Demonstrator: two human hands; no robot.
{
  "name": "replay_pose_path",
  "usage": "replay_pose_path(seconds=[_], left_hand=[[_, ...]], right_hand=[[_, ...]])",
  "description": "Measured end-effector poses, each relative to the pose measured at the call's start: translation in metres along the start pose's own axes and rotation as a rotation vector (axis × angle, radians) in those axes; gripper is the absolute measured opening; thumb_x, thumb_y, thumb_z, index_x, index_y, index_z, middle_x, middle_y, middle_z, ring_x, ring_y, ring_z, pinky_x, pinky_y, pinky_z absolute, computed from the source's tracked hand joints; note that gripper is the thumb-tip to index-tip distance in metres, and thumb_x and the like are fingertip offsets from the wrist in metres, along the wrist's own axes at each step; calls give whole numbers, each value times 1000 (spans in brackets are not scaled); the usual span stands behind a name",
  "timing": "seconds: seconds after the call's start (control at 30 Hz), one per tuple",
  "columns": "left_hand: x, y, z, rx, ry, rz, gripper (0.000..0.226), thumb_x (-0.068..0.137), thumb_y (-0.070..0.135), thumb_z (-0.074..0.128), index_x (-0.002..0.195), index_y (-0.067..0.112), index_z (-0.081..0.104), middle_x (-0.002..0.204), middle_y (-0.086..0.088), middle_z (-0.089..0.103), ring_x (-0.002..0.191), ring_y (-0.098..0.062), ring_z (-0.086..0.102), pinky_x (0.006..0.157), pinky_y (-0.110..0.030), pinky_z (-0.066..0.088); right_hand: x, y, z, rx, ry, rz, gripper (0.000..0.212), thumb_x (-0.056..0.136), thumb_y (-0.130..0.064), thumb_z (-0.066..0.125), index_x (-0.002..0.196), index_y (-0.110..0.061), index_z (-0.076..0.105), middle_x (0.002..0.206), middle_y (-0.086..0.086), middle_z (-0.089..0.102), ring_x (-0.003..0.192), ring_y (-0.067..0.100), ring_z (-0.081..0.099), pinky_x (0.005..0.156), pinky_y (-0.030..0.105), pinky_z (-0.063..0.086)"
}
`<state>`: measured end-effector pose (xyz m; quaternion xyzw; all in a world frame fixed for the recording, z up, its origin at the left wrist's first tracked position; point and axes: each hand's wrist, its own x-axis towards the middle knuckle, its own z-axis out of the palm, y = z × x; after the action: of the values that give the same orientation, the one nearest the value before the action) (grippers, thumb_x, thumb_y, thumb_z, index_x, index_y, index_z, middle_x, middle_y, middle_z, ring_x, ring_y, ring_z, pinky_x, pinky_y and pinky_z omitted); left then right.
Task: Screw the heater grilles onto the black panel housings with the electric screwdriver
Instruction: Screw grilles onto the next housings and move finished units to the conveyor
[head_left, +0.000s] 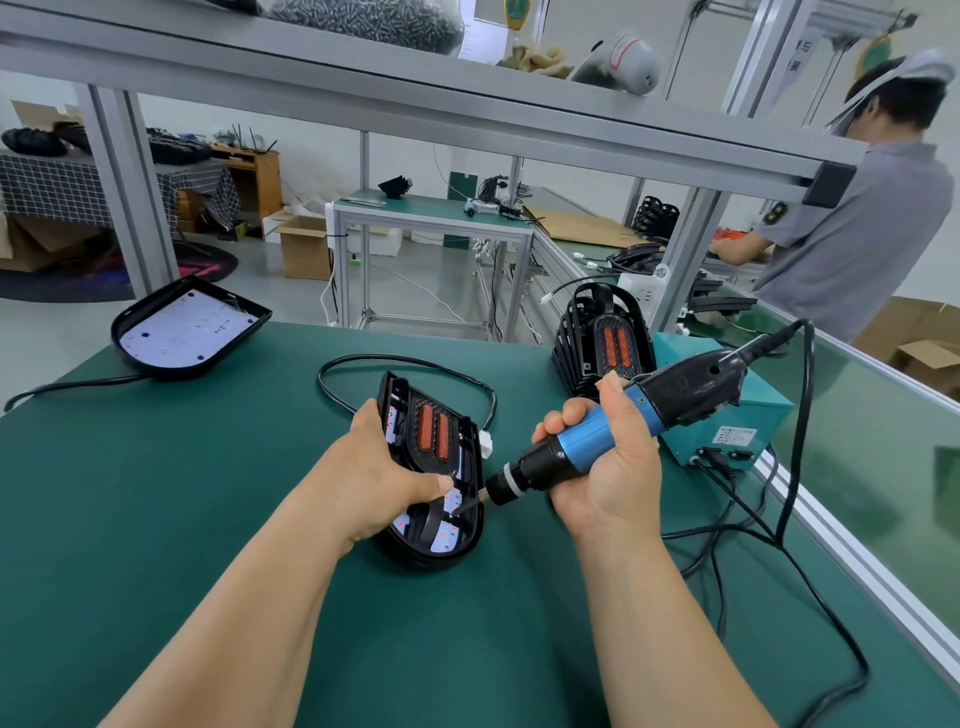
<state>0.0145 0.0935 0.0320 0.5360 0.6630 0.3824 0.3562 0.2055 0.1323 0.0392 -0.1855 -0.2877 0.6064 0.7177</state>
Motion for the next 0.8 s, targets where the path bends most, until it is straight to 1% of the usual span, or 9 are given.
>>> replay_pose_path(seconds=[0.07, 0.2, 0.33, 0.43, 0.5, 0.63, 0.8], left_hand=[[1, 0, 0, -1, -2, -4, 61, 70, 23, 87, 118, 27, 50, 105, 9, 68, 100, -17, 64, 95, -39, 49], [1, -1, 1, -12, -1, 0, 62, 70, 23, 87, 119, 28, 50, 104, 11, 68, 98, -14, 65, 90, -35, 49], [1, -1, 1, -15, 1, -1, 62, 70, 22, 87, 119, 28, 49, 104, 10, 68, 99, -15, 64, 93, -37, 49], [1, -1, 1, -12, 0, 2, 61, 71, 22, 86, 119, 28, 49, 103, 11, 67, 98, -14, 64, 87, -33, 48], [1, -1, 1, -18, -1, 0, 61, 71, 22, 86, 119, 28, 49, 103, 11, 68, 98, -14, 64, 85, -32, 48], [2, -1, 1, -12, -1, 0, 60, 71, 22, 86, 118, 28, 49, 103, 11, 67, 98, -14, 64, 86, -33, 48], [2, -1, 1, -15, 0, 2, 60, 71, 22, 86, 118, 28, 49, 103, 11, 67, 98, -13, 64, 84, -32, 48]], right_hand=[[0, 0, 0, 5, 5, 8, 16, 79, -26, 71, 84, -23, 56, 58, 3, 51, 50, 18, 51, 57, 30, 48], [1, 1, -1, 13, 26, 20, 17, 79, -23, 74, 86, -25, 58, 59, 2, 51, 50, 17, 51, 57, 29, 48], [1, 1, -1, 14, 25, 21, 12, 77, -27, 72, 81, -25, 61, 59, 2, 51, 49, 18, 52, 56, 28, 50], [2, 1, -1, 5, 17, 15, 11, 76, -27, 72, 78, -26, 62, 59, 3, 52, 49, 18, 52, 56, 29, 50], [2, 1, -2, 3, 14, 21, 14, 76, -28, 72, 81, -25, 59, 59, 2, 51, 49, 18, 52, 56, 29, 49], [3, 1, -2, -4, 24, 33, 27, 76, -29, 72, 87, -20, 50, 59, 3, 51, 50, 18, 51, 56, 30, 49], [3, 0, -2, -5, 17, 32, 28, 77, -29, 72, 88, -19, 48, 59, 3, 51, 50, 18, 51, 56, 29, 49]])
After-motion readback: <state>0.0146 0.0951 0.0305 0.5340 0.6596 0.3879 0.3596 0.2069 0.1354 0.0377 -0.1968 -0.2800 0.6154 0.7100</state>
